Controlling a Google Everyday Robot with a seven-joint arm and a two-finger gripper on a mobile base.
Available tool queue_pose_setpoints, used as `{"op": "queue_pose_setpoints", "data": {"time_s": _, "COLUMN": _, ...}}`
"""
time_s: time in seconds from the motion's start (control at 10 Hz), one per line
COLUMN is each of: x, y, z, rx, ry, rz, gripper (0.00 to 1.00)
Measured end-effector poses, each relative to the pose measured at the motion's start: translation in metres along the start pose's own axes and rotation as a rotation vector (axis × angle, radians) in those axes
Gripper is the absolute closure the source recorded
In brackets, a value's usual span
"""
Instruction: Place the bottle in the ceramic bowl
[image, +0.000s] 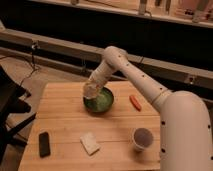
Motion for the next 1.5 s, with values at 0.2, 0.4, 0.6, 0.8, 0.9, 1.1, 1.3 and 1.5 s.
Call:
{"op": "queue_pose_setpoints", "data": {"time_s": 0.2, "x": 0.001, "y": 0.002, "z": -0.001, "rx": 0.005, "ry": 0.003, "rz": 0.008, "gripper": 0.77}}
{"op": "queue_pose_setpoints", "data": {"time_s": 0.4, "x": 0.003, "y": 0.005, "z": -0.002, "rx": 0.012, "ry": 0.008, "rz": 0.021, "gripper": 0.77}}
{"op": "queue_pose_setpoints", "data": {"time_s": 0.6, "x": 0.004, "y": 0.007, "z": -0.003, "rx": 0.016, "ry": 0.011, "rz": 0.027, "gripper": 0.64}}
{"op": "queue_pose_setpoints", "data": {"time_s": 0.8, "x": 0.006, "y": 0.01, "z": -0.004, "rx": 0.02, "ry": 0.013, "rz": 0.035, "gripper": 0.49}}
{"op": "queue_pose_setpoints", "data": {"time_s": 0.9, "x": 0.007, "y": 0.011, "z": -0.004, "rx": 0.023, "ry": 0.015, "rz": 0.041, "gripper": 0.48}}
{"op": "queue_pose_setpoints", "data": {"time_s": 1.1, "x": 0.009, "y": 0.014, "z": -0.005, "rx": 0.026, "ry": 0.017, "rz": 0.05, "gripper": 0.39}}
{"op": "queue_pose_setpoints", "data": {"time_s": 1.3, "x": 0.01, "y": 0.016, "z": -0.006, "rx": 0.03, "ry": 0.019, "rz": 0.058, "gripper": 0.27}}
{"op": "queue_pose_setpoints", "data": {"time_s": 1.5, "x": 0.012, "y": 0.018, "z": -0.006, "rx": 0.034, "ry": 0.02, "rz": 0.065, "gripper": 0.26}}
